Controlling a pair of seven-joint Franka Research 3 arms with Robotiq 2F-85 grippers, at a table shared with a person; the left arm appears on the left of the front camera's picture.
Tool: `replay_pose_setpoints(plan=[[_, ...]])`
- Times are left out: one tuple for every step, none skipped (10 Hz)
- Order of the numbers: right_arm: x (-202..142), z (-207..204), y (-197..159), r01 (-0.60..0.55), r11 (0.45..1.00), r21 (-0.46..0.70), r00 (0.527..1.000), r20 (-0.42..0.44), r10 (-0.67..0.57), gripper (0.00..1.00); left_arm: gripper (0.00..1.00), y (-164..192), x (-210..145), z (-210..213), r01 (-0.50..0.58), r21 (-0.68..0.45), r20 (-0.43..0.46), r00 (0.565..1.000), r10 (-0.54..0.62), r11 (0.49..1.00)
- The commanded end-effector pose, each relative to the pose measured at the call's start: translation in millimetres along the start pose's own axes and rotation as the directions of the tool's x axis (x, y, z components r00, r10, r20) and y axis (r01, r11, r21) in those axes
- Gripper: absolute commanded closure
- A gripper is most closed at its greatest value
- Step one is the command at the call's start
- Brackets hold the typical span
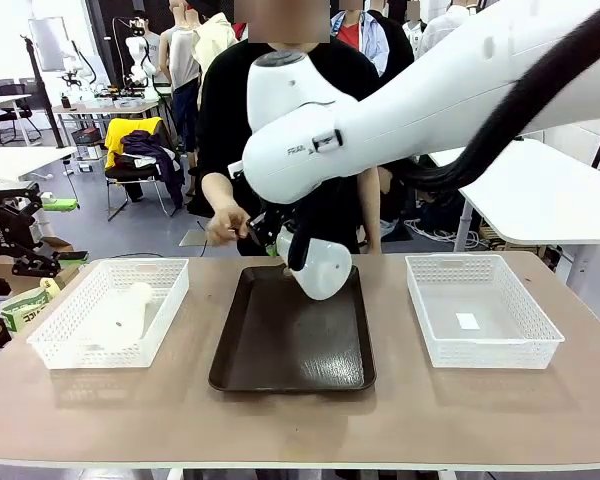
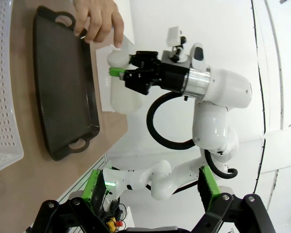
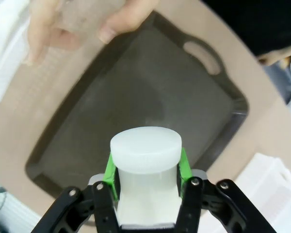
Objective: Prepare the laboratory tools.
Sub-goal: While moving the picked Big flask to the Handle tray indicated by the person, stop as directed by the person.
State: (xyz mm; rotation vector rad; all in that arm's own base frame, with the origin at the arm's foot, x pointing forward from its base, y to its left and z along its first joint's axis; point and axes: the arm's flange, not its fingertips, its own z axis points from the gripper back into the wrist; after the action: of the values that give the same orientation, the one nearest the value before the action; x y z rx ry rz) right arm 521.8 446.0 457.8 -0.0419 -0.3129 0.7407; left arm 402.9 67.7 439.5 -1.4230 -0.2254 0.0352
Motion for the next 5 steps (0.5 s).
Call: replay_pose_setpoints(plan=[[6.0,-10.9,1.8,-0.047,0.998,0.043,0.998,-0.037,0.049,1.00,0.00,-0.3,-0.1,1.5,0.015,-0.005,0.003,1.000,-0.015,1.000],[1.3,-18.6,5.7,-0.064,0.995,0.071,0.996,-0.049,0.068,1.00,0.00,-0.3,-0.1,1.5,0.015,-0.005,0.003,1.000,-0.015,1.000],[0.1,-20.5,3.4,-0.049,0.996,0.072,0.998,-0.041,0.052,1.00,0.00,-0.3,-0.1,1.5,0.015,-0.005,0.003,1.000,-0.015,1.000],[-0.2,-17.8,-0.1,-0.028,0.997,0.070,0.999,-0.038,0.030,1.00,0.00,-0.3,-0.1,1.5,0.015,-0.005,0.003,1.000,-0.015,1.000],[0.4,-13.9,-2.8,-0.010,0.999,0.049,0.998,-0.069,0.013,1.00,0.00,-0.3,-0.1,1.5,0.015,-0.005,0.003,1.000,-0.015,1.000]])
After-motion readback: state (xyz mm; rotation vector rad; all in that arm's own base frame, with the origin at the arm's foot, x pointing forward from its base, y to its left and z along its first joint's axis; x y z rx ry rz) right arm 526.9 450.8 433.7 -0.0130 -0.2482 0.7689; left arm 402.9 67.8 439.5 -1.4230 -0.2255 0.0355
